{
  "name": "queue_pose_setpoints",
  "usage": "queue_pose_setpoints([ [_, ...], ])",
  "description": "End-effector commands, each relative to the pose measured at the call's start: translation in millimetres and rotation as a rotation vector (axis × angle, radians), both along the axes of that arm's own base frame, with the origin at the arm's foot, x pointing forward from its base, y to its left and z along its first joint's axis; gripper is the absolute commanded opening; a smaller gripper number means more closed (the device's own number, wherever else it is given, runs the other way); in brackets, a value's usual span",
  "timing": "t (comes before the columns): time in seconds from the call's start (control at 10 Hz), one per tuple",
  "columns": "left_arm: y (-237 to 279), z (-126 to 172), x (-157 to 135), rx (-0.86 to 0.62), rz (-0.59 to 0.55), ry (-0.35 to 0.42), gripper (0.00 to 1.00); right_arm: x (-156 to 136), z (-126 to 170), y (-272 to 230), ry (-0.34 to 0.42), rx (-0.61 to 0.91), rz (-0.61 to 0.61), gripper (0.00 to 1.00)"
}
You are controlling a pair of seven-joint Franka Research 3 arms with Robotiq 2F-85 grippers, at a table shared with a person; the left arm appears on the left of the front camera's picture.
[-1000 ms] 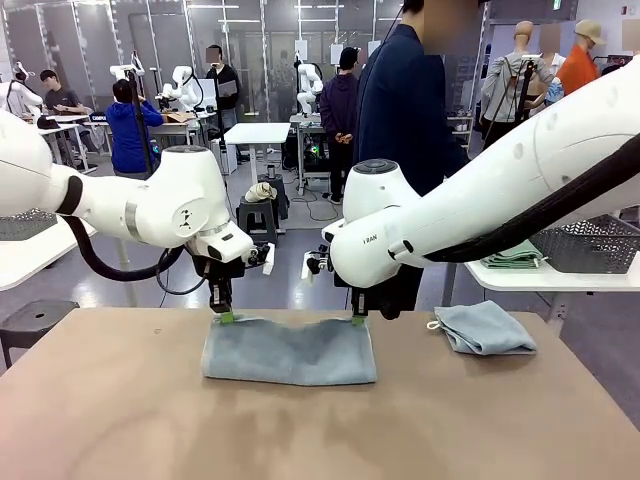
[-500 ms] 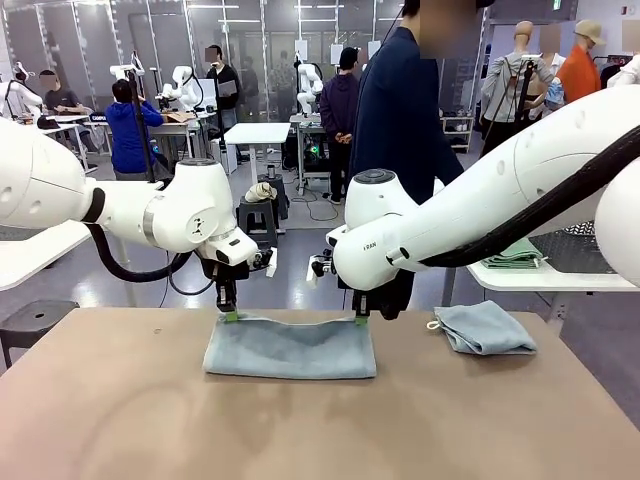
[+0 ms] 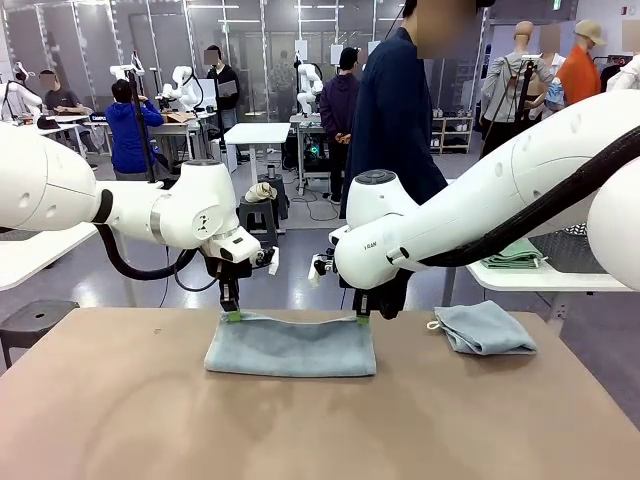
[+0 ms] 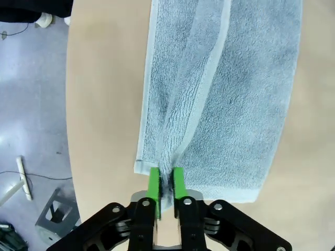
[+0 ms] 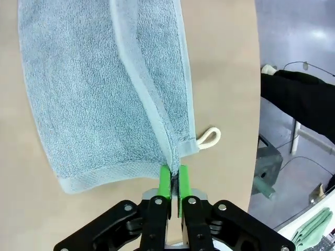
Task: Fold the towels and place them in the basket.
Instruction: When a person lays out a Towel with hook on the table, fold it in half twice.
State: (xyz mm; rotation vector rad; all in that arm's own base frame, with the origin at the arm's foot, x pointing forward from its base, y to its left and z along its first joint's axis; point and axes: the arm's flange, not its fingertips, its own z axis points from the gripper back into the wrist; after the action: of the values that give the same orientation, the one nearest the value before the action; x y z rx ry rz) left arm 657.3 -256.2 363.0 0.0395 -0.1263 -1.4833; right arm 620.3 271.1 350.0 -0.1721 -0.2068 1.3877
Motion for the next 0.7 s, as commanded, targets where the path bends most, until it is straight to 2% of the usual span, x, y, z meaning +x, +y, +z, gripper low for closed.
queue_pose_setpoints([
  [0.0, 1, 1, 1, -0.005, 0.002, 0.004, 0.31, 0, -1, -1, -0.021, -0.012, -0.014, 0.25],
  [0.1, 3, 2, 0, -0.003, 0.009, -0.031, 0.41, -1, 0, -1, -0.048, -0.011, -0.003, 0.41],
  [0.2, 5, 4, -3, -0.007, 0.015, -0.066, 0.50, -3, 3, -2, -0.083, -0.011, 0.003, 0.45],
  [0.3, 5, 8, -6, -0.012, 0.012, -0.095, 0.60, -4, 7, -2, -0.104, -0.009, 0.011, 0.61],
  [0.4, 6, 14, -10, -0.022, 0.007, -0.107, 0.68, -5, 13, -3, -0.113, -0.006, 0.007, 0.65],
  [0.5, 7, 24, -18, -0.046, 0.024, -0.087, 0.68, -10, 22, -2, -0.079, 0.022, -0.023, 0.78],
  [0.6, 6, 41, -34, -0.071, 0.025, -0.053, 0.68, -22, 38, -1, -0.037, 0.043, -0.104, 0.78],
])
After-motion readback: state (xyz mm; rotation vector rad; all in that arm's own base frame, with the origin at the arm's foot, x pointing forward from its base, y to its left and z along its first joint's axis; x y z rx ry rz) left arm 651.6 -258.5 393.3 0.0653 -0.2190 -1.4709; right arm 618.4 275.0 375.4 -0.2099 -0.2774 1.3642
